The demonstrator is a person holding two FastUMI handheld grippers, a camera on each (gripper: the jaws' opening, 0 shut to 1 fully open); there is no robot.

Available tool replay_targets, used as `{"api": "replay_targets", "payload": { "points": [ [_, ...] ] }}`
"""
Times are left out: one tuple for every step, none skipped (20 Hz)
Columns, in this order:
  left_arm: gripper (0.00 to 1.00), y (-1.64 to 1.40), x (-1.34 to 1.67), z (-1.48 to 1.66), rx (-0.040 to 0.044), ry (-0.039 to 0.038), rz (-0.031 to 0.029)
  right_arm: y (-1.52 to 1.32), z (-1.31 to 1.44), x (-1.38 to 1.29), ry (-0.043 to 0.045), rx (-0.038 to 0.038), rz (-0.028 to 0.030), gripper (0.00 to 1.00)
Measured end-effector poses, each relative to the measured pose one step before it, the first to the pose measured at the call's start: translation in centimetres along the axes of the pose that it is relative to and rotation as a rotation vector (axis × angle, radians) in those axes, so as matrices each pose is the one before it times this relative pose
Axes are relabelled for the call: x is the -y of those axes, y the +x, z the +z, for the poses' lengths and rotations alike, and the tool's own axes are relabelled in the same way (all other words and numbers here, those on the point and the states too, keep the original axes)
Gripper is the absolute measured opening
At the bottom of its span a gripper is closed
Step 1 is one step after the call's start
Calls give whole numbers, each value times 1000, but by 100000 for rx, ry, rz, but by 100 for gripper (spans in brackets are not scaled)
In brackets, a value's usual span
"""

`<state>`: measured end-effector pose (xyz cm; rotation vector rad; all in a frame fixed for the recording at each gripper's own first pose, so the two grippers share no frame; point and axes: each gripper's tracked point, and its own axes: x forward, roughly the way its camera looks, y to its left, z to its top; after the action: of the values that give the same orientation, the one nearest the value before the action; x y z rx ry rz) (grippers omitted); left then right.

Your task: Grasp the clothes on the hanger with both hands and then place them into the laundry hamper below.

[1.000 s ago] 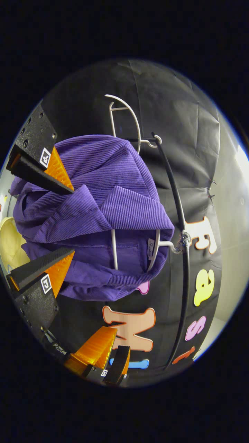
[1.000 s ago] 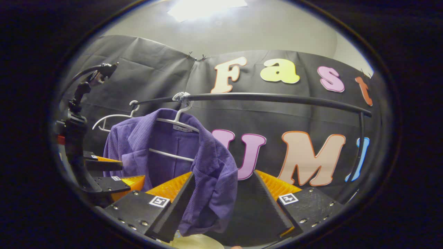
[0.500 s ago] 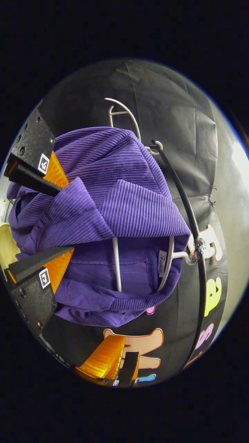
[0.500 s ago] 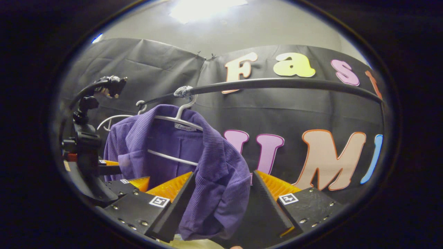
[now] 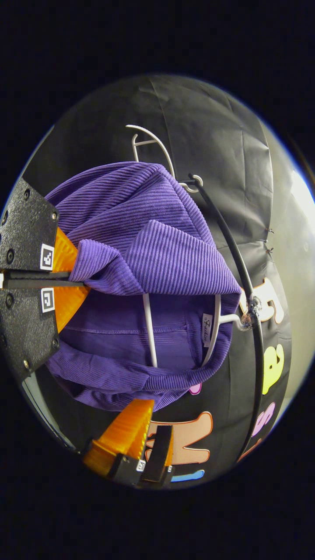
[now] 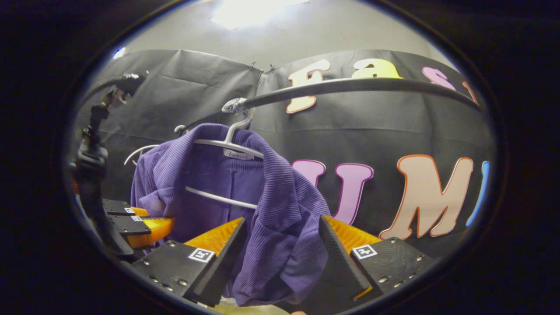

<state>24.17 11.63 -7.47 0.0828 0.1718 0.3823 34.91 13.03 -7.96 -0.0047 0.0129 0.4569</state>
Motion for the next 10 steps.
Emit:
{"api": "replay_targets", "payload": {
  "points": [
    [1,-381,-151,315,948,425,-140,348,-337,-286,803,-998,410,99],
    [0,-311,-111,375,634,490,-240,382,-477,-213,911,-1090,118,99],
    [1,-419,-190,507,1074,166,-219,437,-414,-179,1038,-1045,-174,99],
    [1,-348,-338,520,1211,68,240,302,-384,-300,1329,-801,-113,99],
    [0,-353,-307,603,1366,576,342,282,-298,-271,1481,-739,-203,99],
    [0,-371,-456,591,1471,1238,1033,281,-246,-427,1477,-663,889,99],
    [0,-348,-622,691,1406,1478,1390,371,-317,-416,924,-816,773,99],
    [0,-267,-614,552,976,917,1355,244,-308,-467,409,-866,535,99],
    [0,-218,-703,588,784,-209,1290,210,-214,-310,130,-302,348,100],
    [0,-220,-758,463,748,-542,1676,261,-129,-159,-57,-8,-362,94]
  ]
}}
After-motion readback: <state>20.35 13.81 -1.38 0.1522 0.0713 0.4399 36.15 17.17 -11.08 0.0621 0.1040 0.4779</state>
